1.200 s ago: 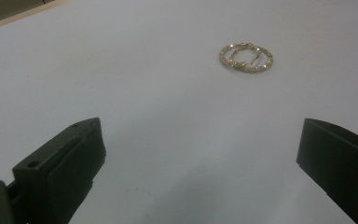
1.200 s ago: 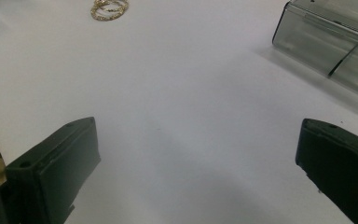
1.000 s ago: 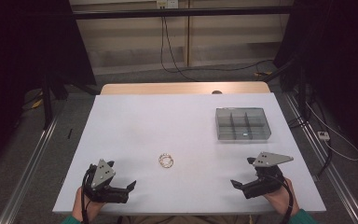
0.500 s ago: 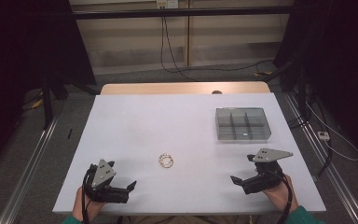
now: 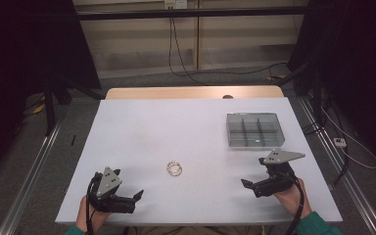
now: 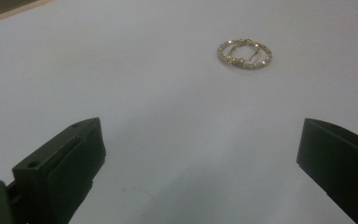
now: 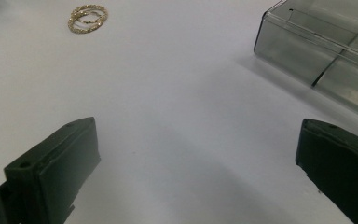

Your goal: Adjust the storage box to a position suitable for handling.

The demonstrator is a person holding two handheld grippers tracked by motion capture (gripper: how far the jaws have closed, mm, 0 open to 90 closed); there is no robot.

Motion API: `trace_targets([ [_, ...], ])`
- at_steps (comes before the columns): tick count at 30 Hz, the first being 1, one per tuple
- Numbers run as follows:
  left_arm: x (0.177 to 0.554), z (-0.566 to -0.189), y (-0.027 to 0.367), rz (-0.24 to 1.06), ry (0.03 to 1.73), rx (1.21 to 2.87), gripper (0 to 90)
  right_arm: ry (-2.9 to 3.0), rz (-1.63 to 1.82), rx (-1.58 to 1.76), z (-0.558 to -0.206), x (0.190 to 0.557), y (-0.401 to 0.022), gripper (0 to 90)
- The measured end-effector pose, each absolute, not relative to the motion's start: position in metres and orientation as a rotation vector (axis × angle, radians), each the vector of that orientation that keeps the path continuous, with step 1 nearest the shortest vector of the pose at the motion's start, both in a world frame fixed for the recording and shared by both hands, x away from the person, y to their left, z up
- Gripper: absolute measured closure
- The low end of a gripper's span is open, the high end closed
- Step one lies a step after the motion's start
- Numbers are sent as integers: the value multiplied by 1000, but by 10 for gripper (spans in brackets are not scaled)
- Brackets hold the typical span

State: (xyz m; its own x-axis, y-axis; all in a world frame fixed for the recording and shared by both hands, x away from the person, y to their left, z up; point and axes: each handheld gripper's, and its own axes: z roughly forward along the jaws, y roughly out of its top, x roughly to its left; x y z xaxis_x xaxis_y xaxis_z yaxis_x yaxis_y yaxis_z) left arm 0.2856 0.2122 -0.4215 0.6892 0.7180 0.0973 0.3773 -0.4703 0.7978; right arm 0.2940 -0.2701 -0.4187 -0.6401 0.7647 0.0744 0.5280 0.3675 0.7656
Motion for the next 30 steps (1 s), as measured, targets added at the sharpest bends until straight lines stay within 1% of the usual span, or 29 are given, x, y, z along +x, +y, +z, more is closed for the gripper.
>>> trace_targets([
  [13, 288, -423, 212, 549, 838, 2109, 5, 2304, 1162, 1191, -414, 316, -284, 0],
  [24, 288, -423, 212, 548, 836, 2110, 5, 2236, 1157, 1239, -402, 339, -302, 0],
  [28, 288, -423, 212, 544, 837, 2117, 5, 2218, 1143, 1257, -399, 348, -310, 33],
  [30, 288, -423, 211, 545, 839, 2112, 5, 2205, 1135, 1277, -397, 354, -315, 76],
])
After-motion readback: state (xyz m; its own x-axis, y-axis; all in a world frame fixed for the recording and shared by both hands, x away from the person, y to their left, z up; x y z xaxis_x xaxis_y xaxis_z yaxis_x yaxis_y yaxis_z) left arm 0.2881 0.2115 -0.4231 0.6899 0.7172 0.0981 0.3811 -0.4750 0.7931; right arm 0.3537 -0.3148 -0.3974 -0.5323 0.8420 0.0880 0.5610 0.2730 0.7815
